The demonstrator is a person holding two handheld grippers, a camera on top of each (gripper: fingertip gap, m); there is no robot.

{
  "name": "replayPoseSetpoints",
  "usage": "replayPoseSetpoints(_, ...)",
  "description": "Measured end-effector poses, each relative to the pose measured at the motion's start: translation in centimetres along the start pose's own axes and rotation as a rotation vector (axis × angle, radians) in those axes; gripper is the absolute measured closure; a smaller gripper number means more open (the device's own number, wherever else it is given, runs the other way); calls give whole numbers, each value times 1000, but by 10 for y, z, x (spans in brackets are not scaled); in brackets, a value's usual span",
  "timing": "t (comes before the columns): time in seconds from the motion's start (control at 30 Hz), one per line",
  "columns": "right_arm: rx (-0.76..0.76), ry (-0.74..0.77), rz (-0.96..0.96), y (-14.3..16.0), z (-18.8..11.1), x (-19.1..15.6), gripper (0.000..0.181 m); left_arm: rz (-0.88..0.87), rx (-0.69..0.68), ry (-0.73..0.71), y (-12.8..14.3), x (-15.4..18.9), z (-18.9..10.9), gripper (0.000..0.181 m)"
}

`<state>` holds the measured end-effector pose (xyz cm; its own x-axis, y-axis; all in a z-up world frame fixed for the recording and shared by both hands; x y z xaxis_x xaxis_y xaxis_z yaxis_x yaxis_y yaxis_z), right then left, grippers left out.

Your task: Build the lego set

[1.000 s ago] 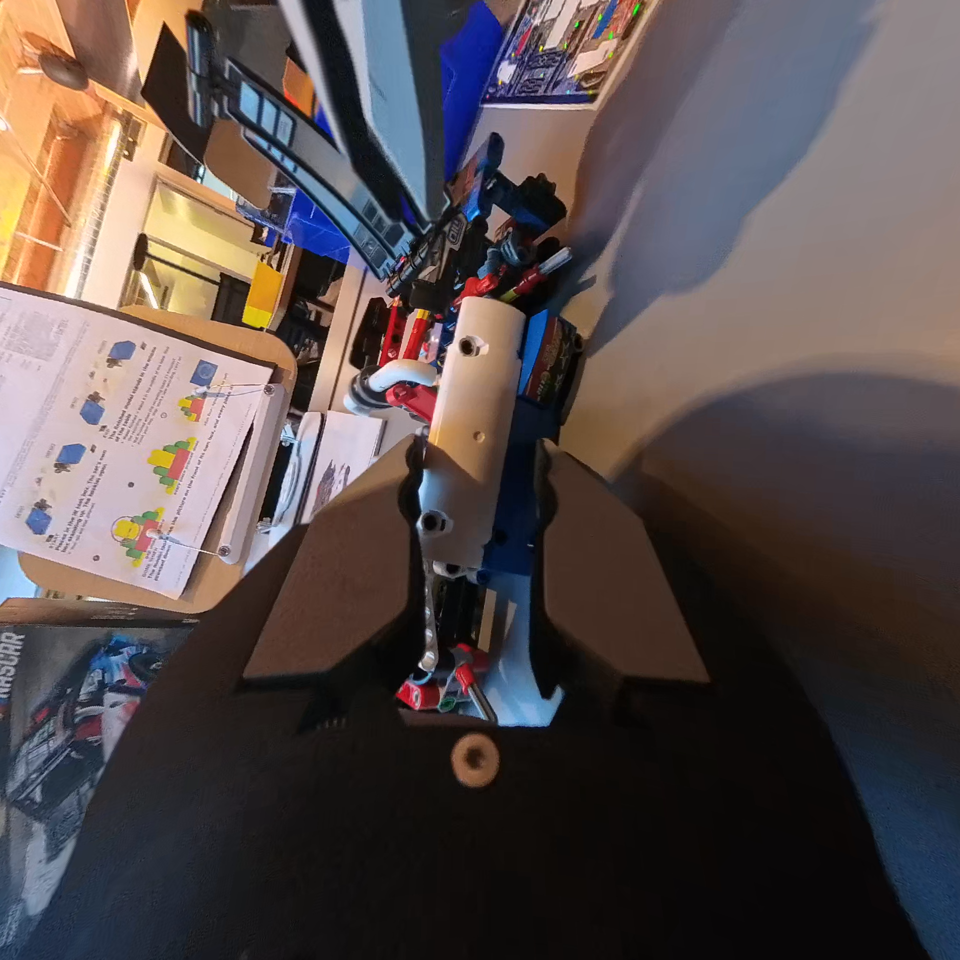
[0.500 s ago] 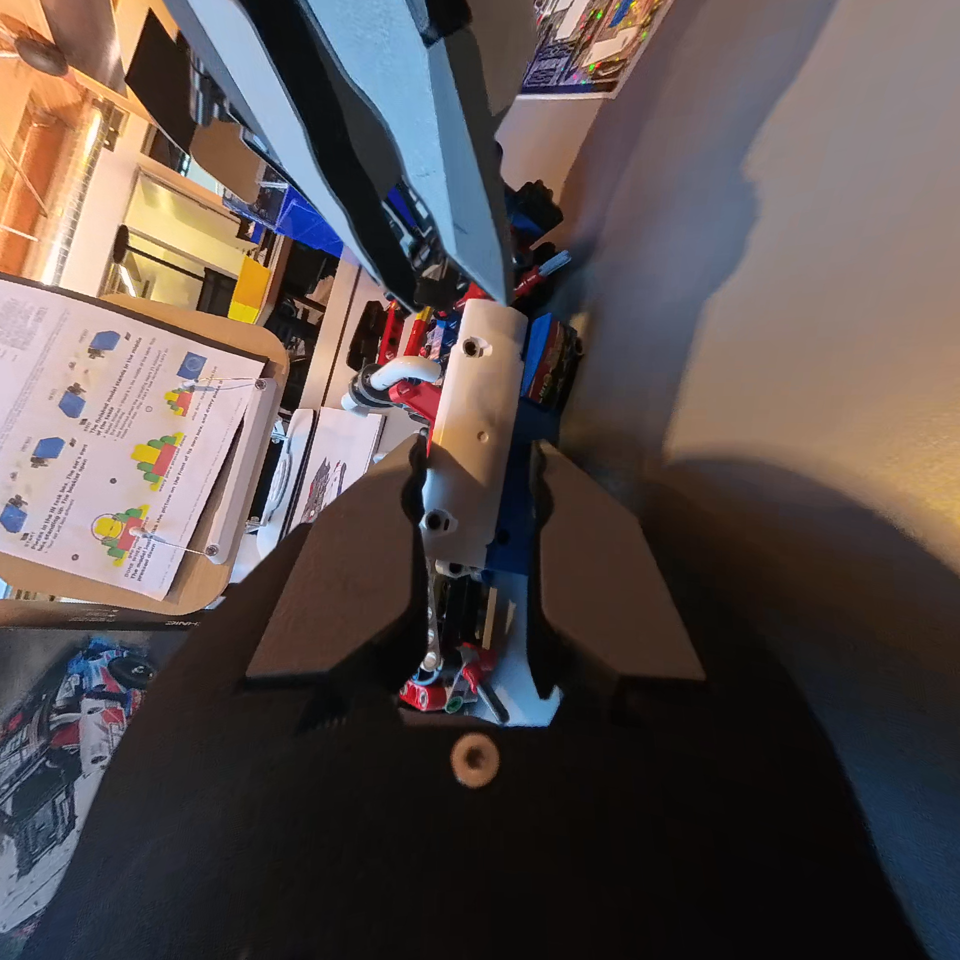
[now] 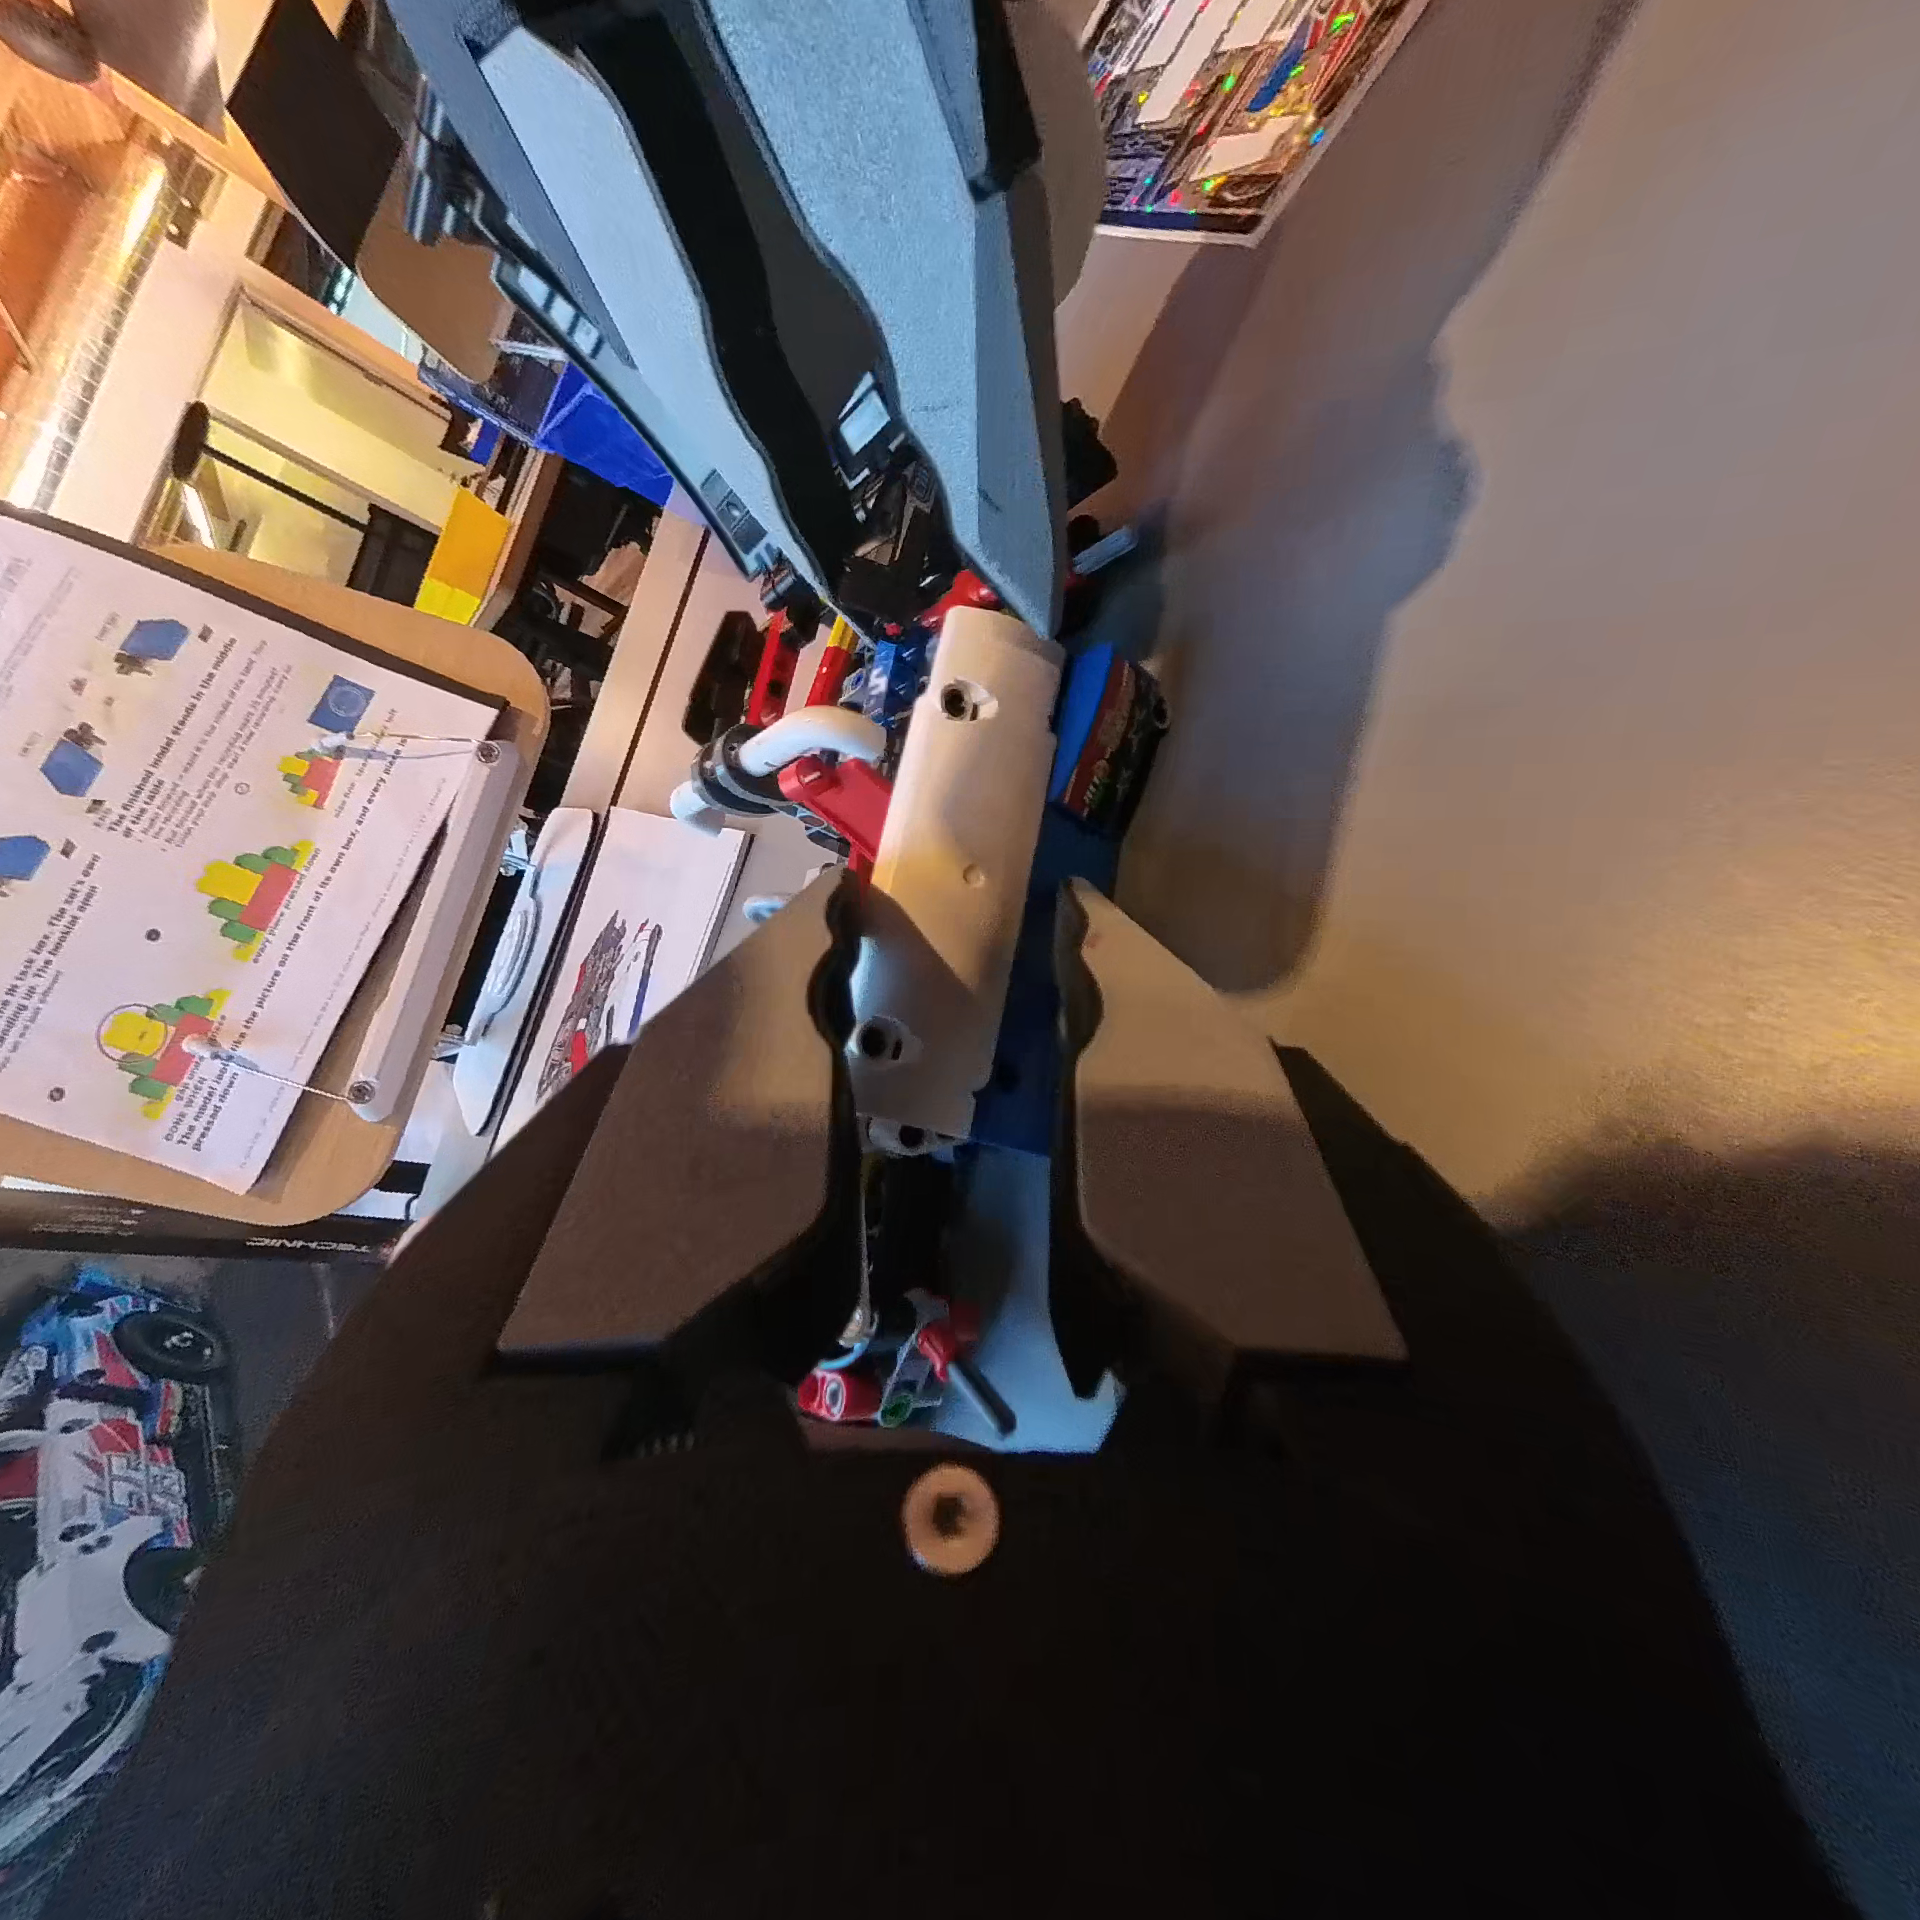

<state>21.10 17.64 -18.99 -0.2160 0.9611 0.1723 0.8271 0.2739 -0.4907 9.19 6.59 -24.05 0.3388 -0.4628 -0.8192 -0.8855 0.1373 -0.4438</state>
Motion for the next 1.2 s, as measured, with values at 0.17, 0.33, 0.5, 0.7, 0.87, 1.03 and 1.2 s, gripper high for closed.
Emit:
replayPoseSetpoints(0.17,14,-24,4,1,0,4,144,-27,5,3,1,-1,0,147)
replayPoseSetpoints(0.33,19,-2,-3,1,1,6,147,-42,-5,-6,1,-2,2,149)
replayPoseSetpoints(0.5,28,29,-11,2,2,5,150,-44,-23,-9,-2,-1,5,144)
replayPoseSetpoints(0.7,43,32,-15,3,2,4,149,-52,-20,-10,-5,-2,8,147)
replayPoseSetpoints(0.87,52,29,-15,4,2,5,149,-64,-11,-14,-6,-5,9,151)
replayPoseSetpoints(1.03,27,19,-39,2,2,6,150,-83,-2,-11,-6,-6,9,152)
replayPoseSetpoints(1.2,-34,9,-66,-3,3,6,151,-126,11,1,-6,-8,9,153)
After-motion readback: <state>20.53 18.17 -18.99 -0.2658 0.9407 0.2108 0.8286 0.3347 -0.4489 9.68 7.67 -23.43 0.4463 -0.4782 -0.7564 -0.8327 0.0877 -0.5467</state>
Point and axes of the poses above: each gripper's, where its closed fingertips meet, z out along the fingers, y out of its underside, x = y × z across the jaws, the point moved 10 cm from there along -z, back along the fingers, and after that the axes turned 9 degrees about z, right-handed, at the moved point
